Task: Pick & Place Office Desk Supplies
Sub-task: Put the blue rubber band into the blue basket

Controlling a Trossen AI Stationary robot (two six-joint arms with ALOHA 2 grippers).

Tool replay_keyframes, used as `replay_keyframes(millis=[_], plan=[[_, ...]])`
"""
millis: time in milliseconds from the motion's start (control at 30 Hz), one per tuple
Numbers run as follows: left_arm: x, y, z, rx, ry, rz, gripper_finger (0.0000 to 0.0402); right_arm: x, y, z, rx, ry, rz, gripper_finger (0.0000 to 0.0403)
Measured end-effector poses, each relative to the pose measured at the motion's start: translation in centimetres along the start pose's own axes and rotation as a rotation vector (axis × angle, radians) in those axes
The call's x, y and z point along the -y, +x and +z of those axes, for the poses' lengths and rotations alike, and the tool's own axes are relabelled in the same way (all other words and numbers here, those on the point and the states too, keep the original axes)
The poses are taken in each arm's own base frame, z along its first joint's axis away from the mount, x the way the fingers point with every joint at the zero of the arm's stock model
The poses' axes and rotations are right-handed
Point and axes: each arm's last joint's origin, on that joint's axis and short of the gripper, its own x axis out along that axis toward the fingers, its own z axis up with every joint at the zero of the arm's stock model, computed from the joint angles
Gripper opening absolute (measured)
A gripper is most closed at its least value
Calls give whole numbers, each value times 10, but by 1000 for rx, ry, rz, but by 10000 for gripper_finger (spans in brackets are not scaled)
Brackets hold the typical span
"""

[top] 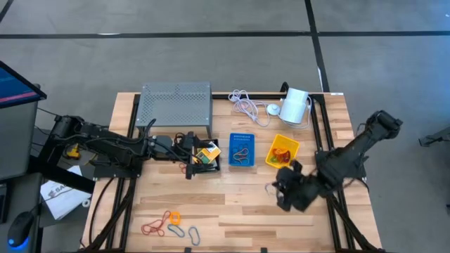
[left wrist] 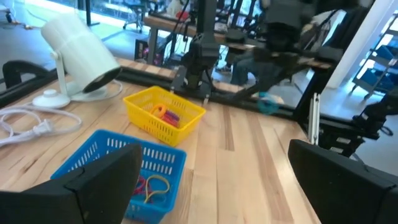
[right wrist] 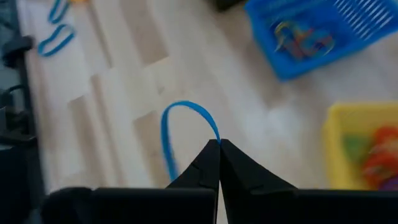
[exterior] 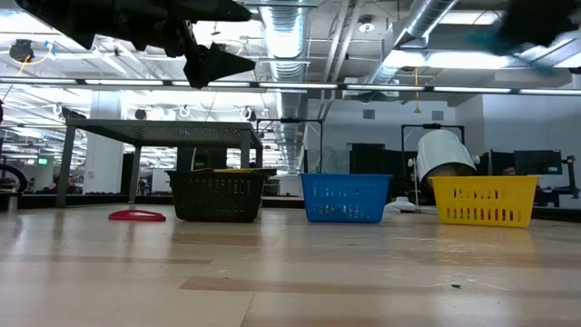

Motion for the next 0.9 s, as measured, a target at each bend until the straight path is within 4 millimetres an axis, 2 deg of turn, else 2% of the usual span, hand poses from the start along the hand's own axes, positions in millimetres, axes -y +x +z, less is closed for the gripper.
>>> replay_keyframes(millis=[133,267,367,467,600,700,900], plan=[[1,0,4,38,-4,-10,397,21,8,26,31,-72,-55,0],[1,0,4,37,17,-8,397,46,21,61,99,-115,-88,0],[1,0,4,38,36,-8,397,63,32,85,136,-138,-22,0],[1,0,4,37,40,-8,397,81,44,100,169,-142,91,0],[0,0,2,18,43,-3,397,110,57,109,168,-99,147,0],[0,0,0,-4,47,1,397,129,68,107,155,-53,156,0],[-2,0,-1,-11,54,10,397,151,90,95,107,-8,136,0]])
